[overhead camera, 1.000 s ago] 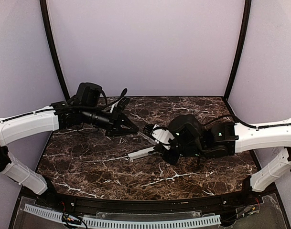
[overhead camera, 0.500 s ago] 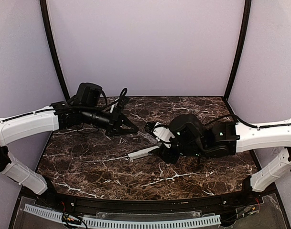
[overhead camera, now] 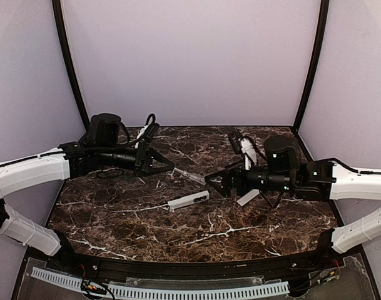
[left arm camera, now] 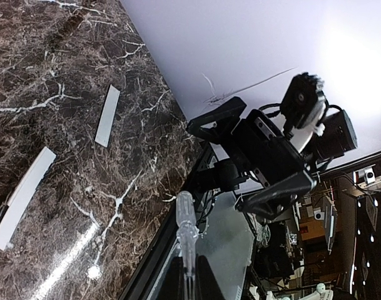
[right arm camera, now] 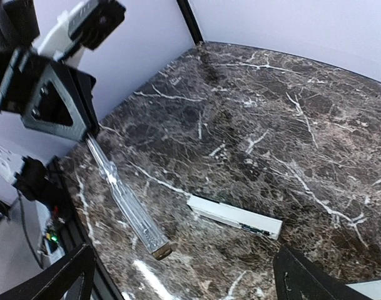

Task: Unload the batteries from the remote control

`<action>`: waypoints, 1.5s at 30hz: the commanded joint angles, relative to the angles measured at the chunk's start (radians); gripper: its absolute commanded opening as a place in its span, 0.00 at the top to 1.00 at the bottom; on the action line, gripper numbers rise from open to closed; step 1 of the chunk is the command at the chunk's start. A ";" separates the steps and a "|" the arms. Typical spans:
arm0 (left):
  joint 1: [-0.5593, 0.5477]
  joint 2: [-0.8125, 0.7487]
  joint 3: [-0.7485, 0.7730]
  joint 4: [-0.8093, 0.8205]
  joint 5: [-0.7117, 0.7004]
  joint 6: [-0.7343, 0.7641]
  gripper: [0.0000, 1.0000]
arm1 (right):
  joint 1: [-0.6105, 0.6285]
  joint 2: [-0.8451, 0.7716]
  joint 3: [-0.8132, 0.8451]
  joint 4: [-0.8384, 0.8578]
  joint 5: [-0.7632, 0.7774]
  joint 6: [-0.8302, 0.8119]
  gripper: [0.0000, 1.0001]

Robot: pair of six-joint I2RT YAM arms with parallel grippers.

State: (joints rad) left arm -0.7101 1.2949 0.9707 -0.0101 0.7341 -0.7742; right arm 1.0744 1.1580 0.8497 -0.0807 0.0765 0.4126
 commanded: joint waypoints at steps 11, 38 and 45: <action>0.009 -0.043 -0.110 0.492 0.035 -0.221 1.00 | -0.160 0.010 -0.154 0.695 -0.464 0.474 0.05; 0.006 0.004 -0.127 0.660 0.077 -0.337 1.00 | -0.169 0.181 -0.006 0.784 -0.592 0.502 0.54; 0.005 0.010 -0.129 0.656 0.083 -0.332 1.00 | -0.169 0.195 0.012 0.774 -0.586 0.497 0.61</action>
State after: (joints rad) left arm -0.7048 1.3018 0.8562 0.6140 0.7963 -1.1080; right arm 0.9131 1.3392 0.8265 0.6857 -0.5018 0.9173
